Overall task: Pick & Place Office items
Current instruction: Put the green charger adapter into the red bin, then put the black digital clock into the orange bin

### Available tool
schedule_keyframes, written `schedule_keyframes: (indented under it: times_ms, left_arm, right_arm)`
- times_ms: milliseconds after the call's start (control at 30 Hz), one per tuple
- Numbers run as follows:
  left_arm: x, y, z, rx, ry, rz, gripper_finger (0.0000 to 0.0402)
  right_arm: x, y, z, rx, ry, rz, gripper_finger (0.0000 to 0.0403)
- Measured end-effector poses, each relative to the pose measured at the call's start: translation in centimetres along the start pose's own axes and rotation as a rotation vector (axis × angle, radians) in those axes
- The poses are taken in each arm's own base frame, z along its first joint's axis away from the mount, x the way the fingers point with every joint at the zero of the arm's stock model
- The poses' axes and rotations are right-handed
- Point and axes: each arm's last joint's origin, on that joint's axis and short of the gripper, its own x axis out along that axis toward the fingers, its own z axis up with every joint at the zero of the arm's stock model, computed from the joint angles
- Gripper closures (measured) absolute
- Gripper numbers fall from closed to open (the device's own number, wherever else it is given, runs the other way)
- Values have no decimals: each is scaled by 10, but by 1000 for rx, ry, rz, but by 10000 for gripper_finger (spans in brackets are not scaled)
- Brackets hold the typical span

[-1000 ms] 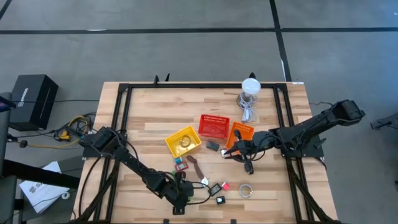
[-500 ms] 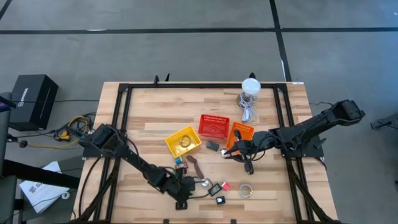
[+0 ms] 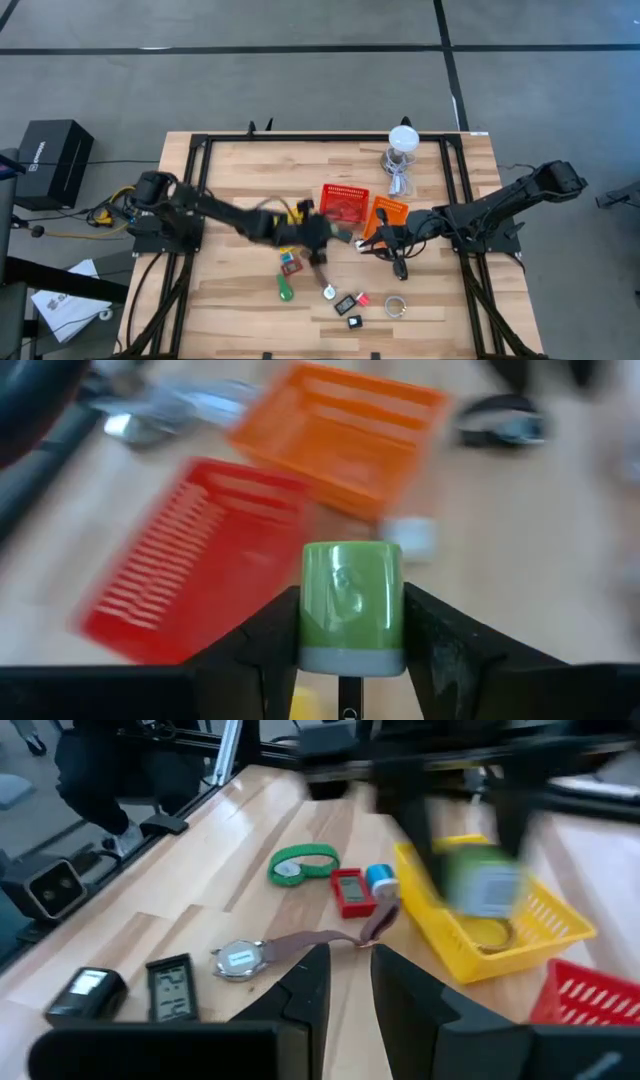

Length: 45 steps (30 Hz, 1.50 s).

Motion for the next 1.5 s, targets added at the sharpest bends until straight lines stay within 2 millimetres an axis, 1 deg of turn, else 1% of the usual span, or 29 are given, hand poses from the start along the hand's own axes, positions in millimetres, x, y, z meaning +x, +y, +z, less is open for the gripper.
schedule_keyframes:
  times_ms: [100,200,267,333,500,600,800,1000,1100,1300,1400,1500]
  left_arm:
    - [12,28,7,25,-19,4,258]
    - [26,52,11,-12,-43,-65,263]
    - [39,65,8,-37,-36,-104,261]
    - [53,74,3,-54,-36,-119,257]
    - [80,85,-16,-7,34,-125,256]
    - [89,88,-23,-9,58,-115,255]
    - [100,94,-34,-17,100,-100,240]
    - [100,95,-34,-12,102,-99,238]
    - [98,96,-30,-14,85,-98,230]
    - [97,94,-31,-12,89,-102,215]
    - [91,91,-26,-7,72,-108,214]
    - [75,88,-14,-1,38,-122,218]
  right_arm:
    - [0,-3,0,9,2,-11,335]
    - [0,-3,0,12,2,-14,335]
    - [0,-3,0,12,1,-13,335]
    - [0,-3,-1,12,5,-13,335]
    - [0,-3,-2,84,23,-11,335]
    - [0,-3,-3,120,34,-11,335]
    - [0,-2,-6,233,58,-15,335]
    - [0,1,-7,251,76,-2,335]
    - [0,5,-7,245,77,11,335]
    - [-1,9,-7,237,78,30,335]
    - [-1,11,-7,244,78,37,335]
    - [-1,12,-6,273,74,38,335]
